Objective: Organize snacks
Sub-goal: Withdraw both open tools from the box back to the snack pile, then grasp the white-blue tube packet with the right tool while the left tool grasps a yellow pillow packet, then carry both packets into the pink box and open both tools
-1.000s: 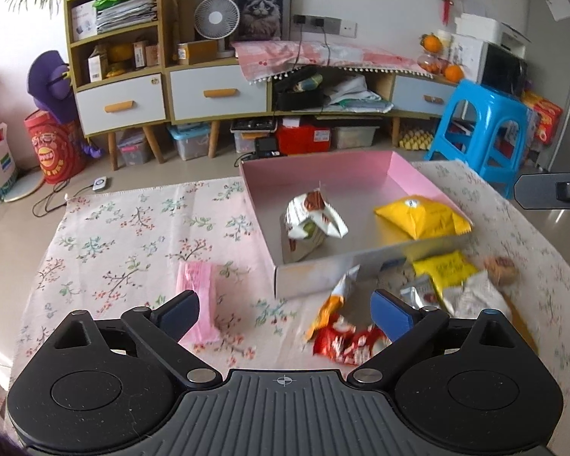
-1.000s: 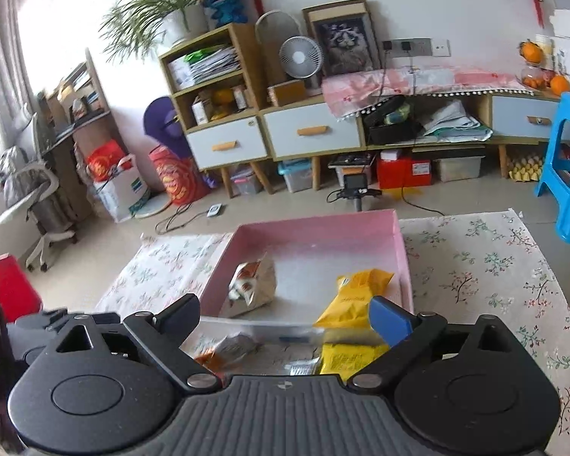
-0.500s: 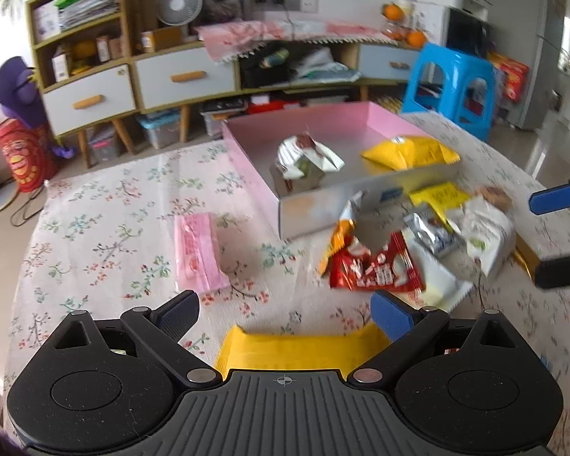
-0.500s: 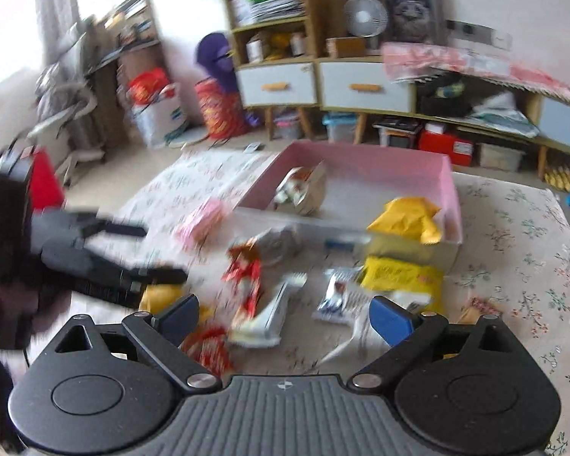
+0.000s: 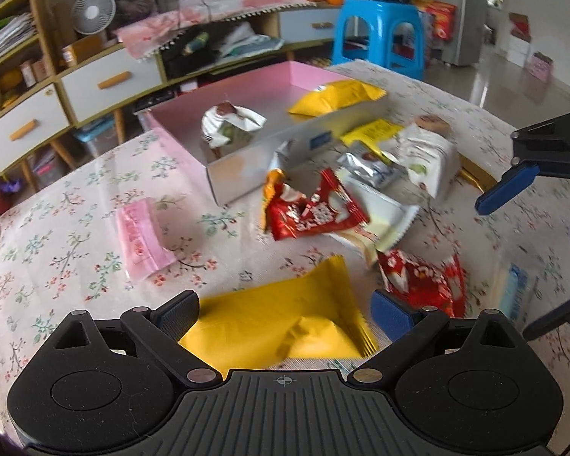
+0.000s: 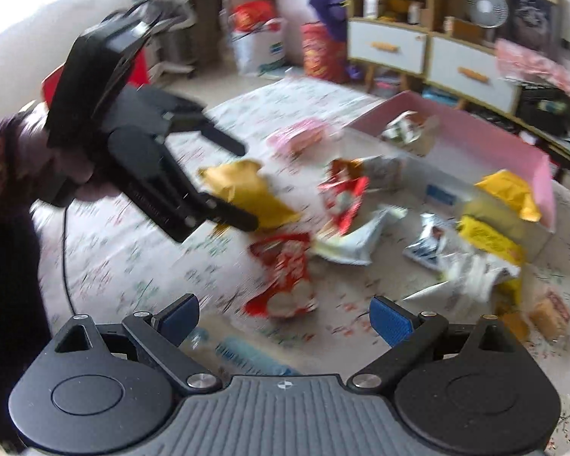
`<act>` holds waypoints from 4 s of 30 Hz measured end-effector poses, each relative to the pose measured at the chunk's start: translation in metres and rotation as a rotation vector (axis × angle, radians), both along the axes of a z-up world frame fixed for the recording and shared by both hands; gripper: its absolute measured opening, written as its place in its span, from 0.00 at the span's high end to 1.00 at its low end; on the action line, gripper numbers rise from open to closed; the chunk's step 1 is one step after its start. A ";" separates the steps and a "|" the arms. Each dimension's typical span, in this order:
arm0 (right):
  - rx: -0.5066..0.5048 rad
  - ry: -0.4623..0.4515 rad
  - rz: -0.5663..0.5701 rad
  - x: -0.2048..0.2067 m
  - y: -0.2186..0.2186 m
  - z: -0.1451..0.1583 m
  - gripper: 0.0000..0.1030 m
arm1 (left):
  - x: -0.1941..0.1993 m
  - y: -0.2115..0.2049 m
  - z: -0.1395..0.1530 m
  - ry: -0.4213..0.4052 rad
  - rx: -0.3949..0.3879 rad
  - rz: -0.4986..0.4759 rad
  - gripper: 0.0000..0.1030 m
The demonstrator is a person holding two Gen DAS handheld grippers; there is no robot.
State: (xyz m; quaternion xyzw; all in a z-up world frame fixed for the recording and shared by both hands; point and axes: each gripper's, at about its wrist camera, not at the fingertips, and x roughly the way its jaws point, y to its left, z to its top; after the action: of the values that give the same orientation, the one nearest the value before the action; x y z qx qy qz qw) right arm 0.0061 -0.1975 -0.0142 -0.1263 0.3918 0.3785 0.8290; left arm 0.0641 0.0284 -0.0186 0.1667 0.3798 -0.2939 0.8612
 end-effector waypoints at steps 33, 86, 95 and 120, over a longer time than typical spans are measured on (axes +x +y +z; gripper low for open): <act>-0.190 -0.102 -0.149 0.018 0.005 -0.025 0.42 | 0.019 0.001 -0.011 -0.073 0.140 0.160 0.05; -0.053 0.061 -0.182 0.027 0.024 -0.005 0.94 | 0.054 0.036 -0.016 0.272 -0.134 0.855 0.17; -0.078 0.078 -0.163 0.031 0.031 -0.010 0.88 | 0.045 0.039 -0.008 0.281 -0.165 0.826 0.60; 0.155 0.164 -0.208 0.041 0.009 0.030 0.92 | 0.030 0.049 0.027 0.266 -0.322 0.748 0.66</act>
State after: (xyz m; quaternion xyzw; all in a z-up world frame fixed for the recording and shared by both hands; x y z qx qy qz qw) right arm 0.0474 -0.1886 0.0154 0.0106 0.4388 0.3286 0.8363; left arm 0.0937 0.0776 0.0081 -0.1584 0.4710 -0.0359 0.8671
